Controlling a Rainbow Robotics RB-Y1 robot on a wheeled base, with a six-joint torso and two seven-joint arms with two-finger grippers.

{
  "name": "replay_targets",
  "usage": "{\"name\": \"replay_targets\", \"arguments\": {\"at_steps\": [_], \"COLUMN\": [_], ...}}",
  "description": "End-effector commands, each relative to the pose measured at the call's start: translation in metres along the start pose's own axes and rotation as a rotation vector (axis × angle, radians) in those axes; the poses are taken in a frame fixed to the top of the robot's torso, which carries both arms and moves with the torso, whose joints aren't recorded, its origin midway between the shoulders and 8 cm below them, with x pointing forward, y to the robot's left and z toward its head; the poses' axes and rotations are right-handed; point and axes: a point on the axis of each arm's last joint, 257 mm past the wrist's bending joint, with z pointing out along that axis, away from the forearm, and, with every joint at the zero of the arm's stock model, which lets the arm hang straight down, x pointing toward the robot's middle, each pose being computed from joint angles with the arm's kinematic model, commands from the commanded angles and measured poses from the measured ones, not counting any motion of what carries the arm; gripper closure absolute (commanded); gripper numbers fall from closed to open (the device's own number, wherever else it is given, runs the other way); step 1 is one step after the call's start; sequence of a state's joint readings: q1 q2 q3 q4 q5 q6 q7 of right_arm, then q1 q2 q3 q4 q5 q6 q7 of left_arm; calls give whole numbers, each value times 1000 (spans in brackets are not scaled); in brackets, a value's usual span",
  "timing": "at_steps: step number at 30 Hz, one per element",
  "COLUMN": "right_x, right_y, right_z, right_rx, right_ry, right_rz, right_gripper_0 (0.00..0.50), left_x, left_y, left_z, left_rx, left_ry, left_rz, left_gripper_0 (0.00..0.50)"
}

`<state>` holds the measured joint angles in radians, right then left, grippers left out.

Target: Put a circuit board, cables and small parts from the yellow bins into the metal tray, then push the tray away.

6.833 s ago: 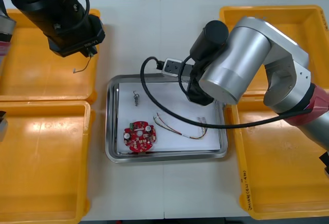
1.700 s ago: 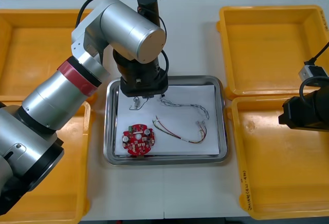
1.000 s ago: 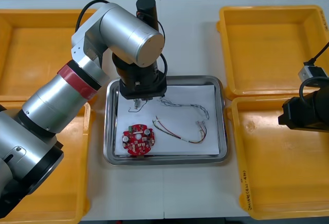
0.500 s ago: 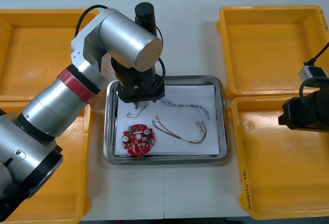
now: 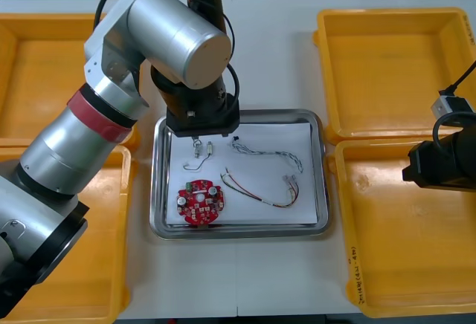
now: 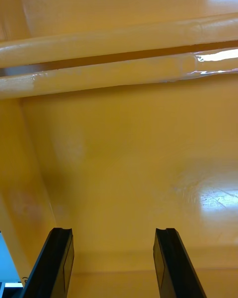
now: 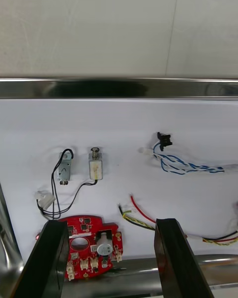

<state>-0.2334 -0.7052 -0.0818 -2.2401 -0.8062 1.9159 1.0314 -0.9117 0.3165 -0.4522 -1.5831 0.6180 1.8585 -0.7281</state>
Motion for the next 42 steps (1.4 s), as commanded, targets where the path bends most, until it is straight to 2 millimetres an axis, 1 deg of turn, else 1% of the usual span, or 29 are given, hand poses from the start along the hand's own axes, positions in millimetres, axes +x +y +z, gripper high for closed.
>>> {"name": "replay_targets", "arguments": {"at_steps": [1, 3, 6, 9, 11, 13, 16, 19, 23, 25, 27, 32, 37, 42], "right_x": [-3, -2, 0, 1, 3, 4, 7, 9, 11, 12, 13, 16, 19, 19], "right_y": [-12, -10, -7, -3, -2, 1, 3, 4, 6, 8, 12, 29, 42, 55], "right_z": [-12, -12, -12, -12, -11, -11, -9, -8, -7, -6, -5, -2, 0, 1], "right_rx": [27, 19, 9, -5, -9, -16, -22, -23, -24, -25, -28, -30, -34, -41], "right_ry": [-23, -19, -13, -6, 2, 5, 14, 20, 28, 31, 37, 45, 52, 55], "right_rz": [-11, -19, -31, -47, -56, -71, -85, -93, -116, -131, -153, -240, -303, -432], "right_gripper_0": [31, 32, 32, 33, 32, 32, 32, 32, 32, 32, 32, 31, 32, 30], "left_x": [-20, -29, -40, -50, -54, -58, -62, -64, -65, -67, -67, -68, -65, -61], "left_y": [16, 23, 32, 46, 56, 72, 89, 101, 130, 139, 148, 180, 203, 226], "left_z": [-37, -52, -66, -77, -80, -84, -90, -97, -104, -109, -112, -122, -129, -133], "left_rx": [21, 39, 56, 60, 49, 28, 19, 20, -5, -4, 0, -23, -29, -63], "left_ry": [-71, -105, -141, -165, -173, -180, -182, -181, -166, -163, -154, -132, -104, -99], "left_rz": [26, 7, -17, -45, -56, -70, -86, -97, -111, -124, -138, -161, -176, -181], "left_gripper_0": [0, 0, 0, 0, 0, 0, 0, 0, 0, 0, 0, 0, 0, 0]}}
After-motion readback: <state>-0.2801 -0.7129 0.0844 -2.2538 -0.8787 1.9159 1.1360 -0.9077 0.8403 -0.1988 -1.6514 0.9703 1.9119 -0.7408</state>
